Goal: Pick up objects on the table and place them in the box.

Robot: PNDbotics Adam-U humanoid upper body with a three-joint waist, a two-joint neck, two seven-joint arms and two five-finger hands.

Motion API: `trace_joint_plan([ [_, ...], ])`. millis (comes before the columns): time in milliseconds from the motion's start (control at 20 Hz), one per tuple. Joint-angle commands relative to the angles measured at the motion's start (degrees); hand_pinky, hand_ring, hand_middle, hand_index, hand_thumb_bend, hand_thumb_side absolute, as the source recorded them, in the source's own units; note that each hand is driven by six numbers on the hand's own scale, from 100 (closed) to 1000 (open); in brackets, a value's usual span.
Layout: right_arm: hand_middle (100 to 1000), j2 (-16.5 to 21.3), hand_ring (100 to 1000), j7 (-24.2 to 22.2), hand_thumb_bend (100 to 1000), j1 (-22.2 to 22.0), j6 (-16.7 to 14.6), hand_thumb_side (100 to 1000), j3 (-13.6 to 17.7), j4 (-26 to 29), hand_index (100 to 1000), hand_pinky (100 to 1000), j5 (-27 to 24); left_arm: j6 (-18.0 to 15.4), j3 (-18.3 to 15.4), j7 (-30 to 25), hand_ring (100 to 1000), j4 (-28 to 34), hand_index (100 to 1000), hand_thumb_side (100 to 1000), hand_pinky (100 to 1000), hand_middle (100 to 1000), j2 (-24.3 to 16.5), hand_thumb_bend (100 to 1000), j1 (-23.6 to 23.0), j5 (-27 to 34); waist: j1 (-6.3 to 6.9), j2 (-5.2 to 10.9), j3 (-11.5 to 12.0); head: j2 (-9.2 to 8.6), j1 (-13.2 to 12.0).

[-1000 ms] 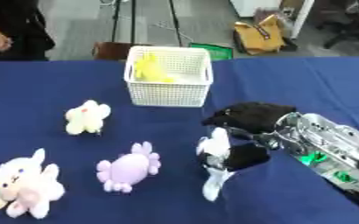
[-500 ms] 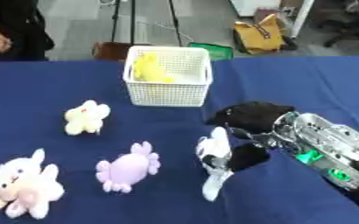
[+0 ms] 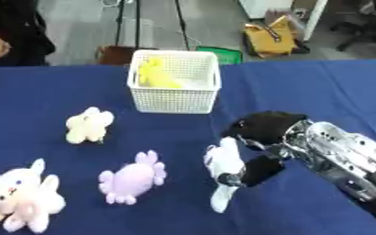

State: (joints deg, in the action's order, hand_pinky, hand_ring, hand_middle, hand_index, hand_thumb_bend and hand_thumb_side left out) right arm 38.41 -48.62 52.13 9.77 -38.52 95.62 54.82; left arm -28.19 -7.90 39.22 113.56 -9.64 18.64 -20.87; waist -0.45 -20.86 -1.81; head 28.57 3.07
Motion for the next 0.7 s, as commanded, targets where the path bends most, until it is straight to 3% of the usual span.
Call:
trace_joint_plan([
  [50,867,0.14,898,-0.72,550,0.92,0.34,917,0.52,0.29,1000,819,-0.01,-1.57,0.23,1.22,825,1.03,796,601,722,784,-0.35,100,0.60,0.23,-0.02,0.93,0.05,-0.67,0.12],
  [700,857,-3.00,884,-0.83,562,1.12,-0.59,858,-0.45,-5.16,1000,808,1.10,-1.49,0.22,1.23,826,1.03,794,597,721,784,-0.19,100,0.61,0.24,-0.04,0.74,0.37,-0.95,0.43],
])
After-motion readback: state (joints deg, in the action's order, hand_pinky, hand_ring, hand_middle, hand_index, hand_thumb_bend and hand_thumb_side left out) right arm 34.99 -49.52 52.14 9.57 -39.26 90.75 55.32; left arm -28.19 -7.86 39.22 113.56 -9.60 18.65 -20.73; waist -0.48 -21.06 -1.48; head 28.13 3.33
